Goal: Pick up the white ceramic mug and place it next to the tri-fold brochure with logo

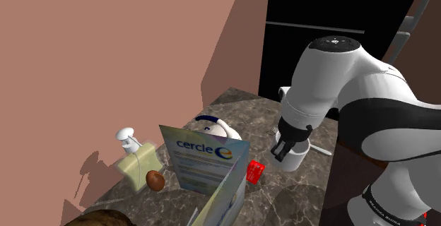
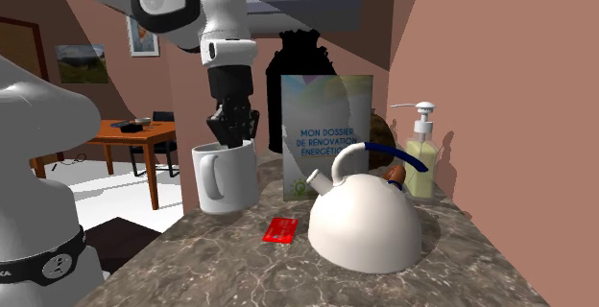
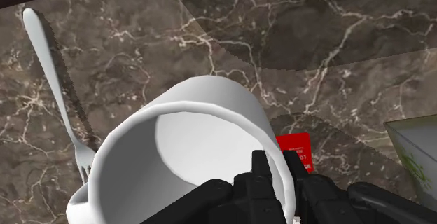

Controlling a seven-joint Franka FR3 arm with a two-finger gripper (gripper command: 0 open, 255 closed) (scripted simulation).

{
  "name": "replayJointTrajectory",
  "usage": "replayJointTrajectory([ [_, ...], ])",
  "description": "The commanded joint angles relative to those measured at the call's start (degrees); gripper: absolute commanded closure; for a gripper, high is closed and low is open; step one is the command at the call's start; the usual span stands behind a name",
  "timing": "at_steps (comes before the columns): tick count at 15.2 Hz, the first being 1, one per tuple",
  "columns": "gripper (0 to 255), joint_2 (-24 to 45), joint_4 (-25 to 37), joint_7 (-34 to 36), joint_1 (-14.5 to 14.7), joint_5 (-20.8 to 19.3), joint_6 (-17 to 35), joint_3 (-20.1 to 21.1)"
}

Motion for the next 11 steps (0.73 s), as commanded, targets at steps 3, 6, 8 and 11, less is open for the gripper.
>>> replayJointTrajectory([
  [3,255,1.18,-2.52,0.18,0.32,0.77,3.71,0.95],
  [6,255,2.58,-4.1,0.3,0.4,1.29,6.67,1.71],
  [8,255,3.65,-5.09,0.4,0.43,1.61,8.72,2.24],
  [11,255,5.49,-6.48,0.56,0.42,2.08,11.92,3.06],
])
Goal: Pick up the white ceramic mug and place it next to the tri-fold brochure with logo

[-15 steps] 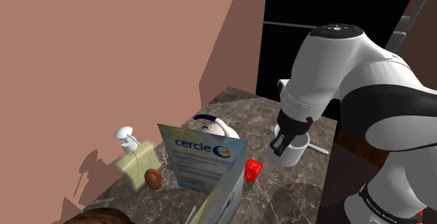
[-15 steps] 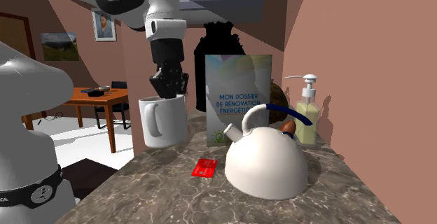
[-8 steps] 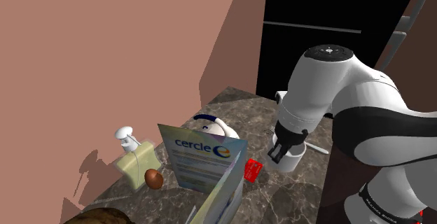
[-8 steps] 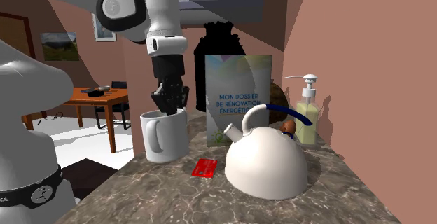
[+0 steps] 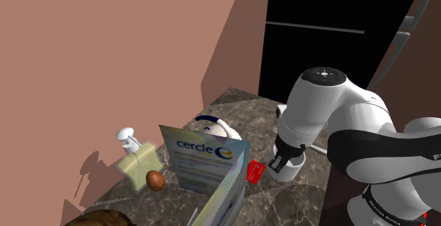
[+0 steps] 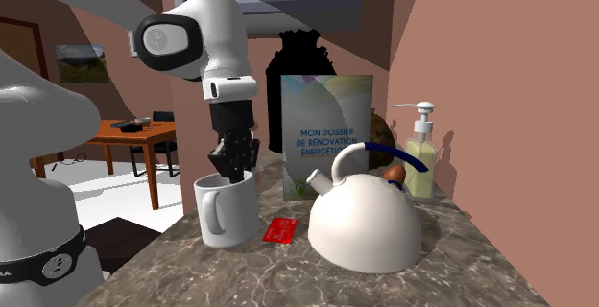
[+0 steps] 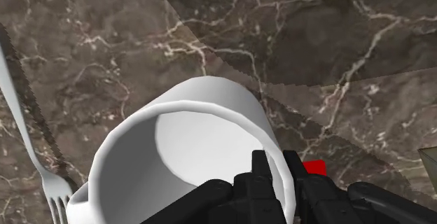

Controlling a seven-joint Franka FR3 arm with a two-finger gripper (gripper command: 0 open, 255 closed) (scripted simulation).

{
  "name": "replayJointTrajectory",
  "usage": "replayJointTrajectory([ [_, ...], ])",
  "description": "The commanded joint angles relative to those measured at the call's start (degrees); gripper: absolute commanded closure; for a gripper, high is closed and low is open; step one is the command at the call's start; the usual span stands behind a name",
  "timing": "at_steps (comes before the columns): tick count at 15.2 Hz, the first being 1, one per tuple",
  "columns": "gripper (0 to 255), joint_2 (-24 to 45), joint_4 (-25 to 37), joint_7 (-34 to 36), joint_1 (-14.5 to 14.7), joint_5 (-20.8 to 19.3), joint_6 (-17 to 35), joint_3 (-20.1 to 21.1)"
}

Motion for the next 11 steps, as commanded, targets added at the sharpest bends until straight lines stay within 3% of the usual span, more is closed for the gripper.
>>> replayJointTrajectory([
  [1,255,0.47,-0.49,0.08,0.06,0.19,1.02,0.27],
  [8,255,0.48,-0.48,0.08,0.05,0.19,1.03,0.27],
  [9,0,0.49,-0.48,0.08,0.05,0.18,1.03,0.27],
  [11,0,0.49,-0.48,0.08,0.05,0.18,1.03,0.27],
])
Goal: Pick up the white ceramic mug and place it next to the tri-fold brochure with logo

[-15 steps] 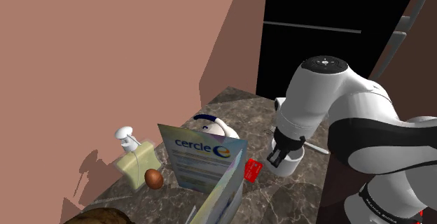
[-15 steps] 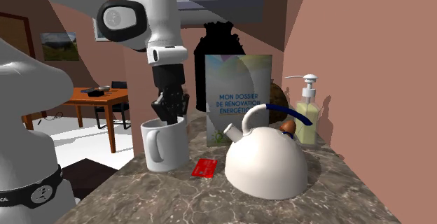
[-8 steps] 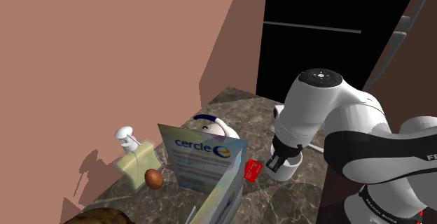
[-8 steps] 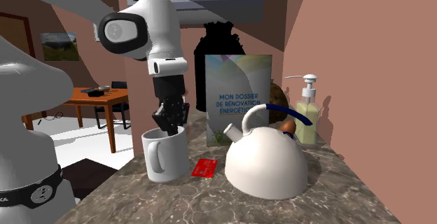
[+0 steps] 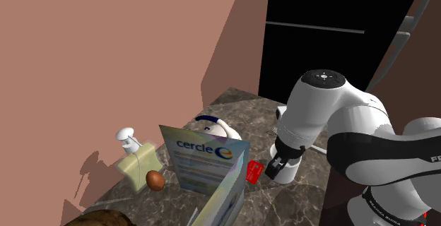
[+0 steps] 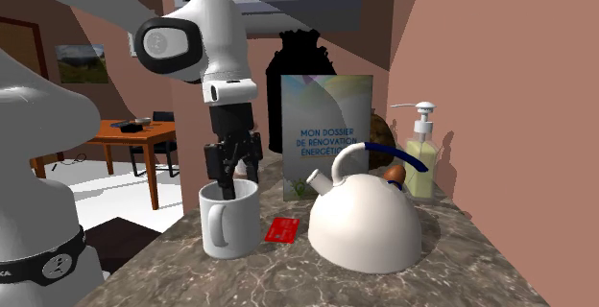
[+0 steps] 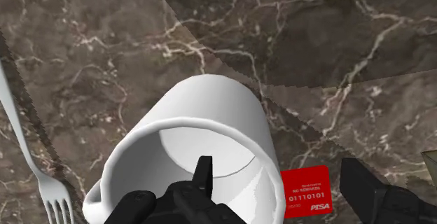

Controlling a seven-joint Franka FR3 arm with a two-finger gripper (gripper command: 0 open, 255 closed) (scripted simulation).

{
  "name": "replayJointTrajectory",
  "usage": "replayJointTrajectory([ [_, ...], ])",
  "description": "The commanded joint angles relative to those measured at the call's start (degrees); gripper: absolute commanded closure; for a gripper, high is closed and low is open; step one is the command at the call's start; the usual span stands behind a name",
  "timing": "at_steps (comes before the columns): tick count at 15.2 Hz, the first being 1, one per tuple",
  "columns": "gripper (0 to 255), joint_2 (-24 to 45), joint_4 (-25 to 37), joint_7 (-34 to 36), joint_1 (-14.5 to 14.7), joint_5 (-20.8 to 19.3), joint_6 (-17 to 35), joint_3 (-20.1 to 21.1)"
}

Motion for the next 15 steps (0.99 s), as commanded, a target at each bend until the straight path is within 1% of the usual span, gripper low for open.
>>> replayJointTrajectory([
  [1,0,0.0,0.0,0.0,0.0,0.0,0.0,0.0],
  [3,0,0.0,0.0,0.0,0.0,0.0,0.0,0.0],
  [6,0,-4.91,3.22,-0.07,0.41,-0.9,-8.08,-1.84],
  [7,0,-5.93,4.2,-0.06,0.46,-1.18,-10.07,-2.3],
  [15,0,-5.92,4.2,-0.05,0.47,-1.19,-10.07,-2.31],
])
